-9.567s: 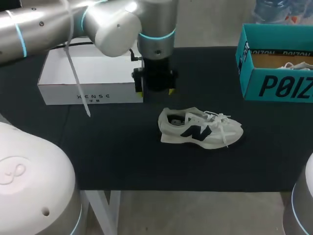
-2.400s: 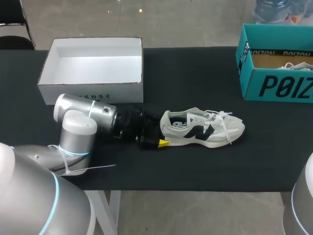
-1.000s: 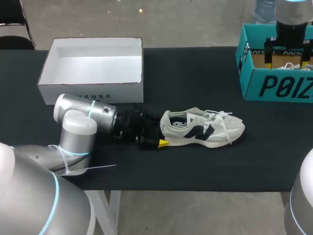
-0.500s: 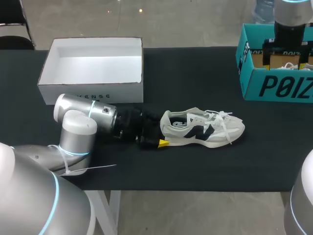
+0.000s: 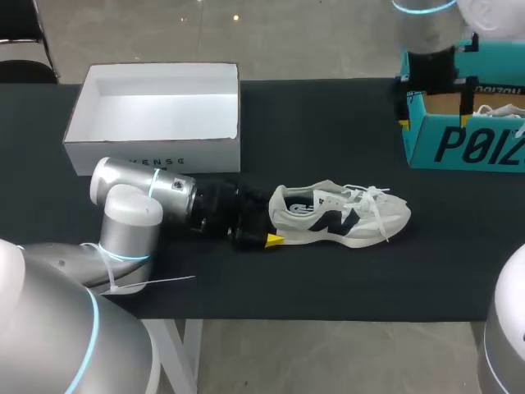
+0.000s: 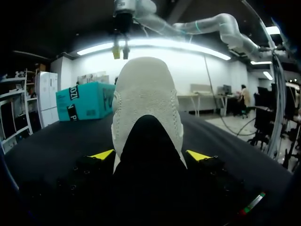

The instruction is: Take the shoe out of the shoebox, open the shoe tongue, remove and reinsert the insole, then place the shoe into the shoebox

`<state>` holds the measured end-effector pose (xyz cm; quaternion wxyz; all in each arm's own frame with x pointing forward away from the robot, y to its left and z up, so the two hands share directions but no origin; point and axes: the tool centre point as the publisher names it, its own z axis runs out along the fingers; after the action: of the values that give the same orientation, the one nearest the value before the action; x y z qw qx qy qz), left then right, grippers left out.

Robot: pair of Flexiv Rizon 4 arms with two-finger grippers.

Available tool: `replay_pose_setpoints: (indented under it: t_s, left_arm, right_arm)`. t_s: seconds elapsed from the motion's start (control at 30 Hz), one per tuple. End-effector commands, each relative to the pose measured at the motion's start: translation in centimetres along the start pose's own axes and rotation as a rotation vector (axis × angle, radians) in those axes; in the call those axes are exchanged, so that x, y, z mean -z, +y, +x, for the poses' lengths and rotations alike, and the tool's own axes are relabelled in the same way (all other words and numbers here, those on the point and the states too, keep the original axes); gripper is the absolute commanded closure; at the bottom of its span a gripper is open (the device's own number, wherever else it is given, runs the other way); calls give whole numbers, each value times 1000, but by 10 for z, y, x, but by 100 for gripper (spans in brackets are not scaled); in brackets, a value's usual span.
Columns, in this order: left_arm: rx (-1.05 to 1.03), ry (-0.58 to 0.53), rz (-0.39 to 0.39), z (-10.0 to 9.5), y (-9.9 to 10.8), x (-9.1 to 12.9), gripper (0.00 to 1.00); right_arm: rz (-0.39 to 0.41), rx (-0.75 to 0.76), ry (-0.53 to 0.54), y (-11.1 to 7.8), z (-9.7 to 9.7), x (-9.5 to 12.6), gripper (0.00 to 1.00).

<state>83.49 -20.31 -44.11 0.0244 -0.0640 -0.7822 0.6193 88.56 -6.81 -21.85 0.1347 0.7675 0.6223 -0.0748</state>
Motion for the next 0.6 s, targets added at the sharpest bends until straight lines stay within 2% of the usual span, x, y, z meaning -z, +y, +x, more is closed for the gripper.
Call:
replay_pose_setpoints:
  t_s: [0.03,0.4,0.6]
  left_arm:
    - [1,-3,-1,3,8,-7,100]
    - [1,-3,-1,3,8,-7,100]
    - [1,-3,-1,3,8,-7,100]
  right_arm:
    - [-13,13,-1,-17,19,6,0]
    - [33,114,79,-61,85,4,0]
    - [63,229,160,-73,125,0,0]
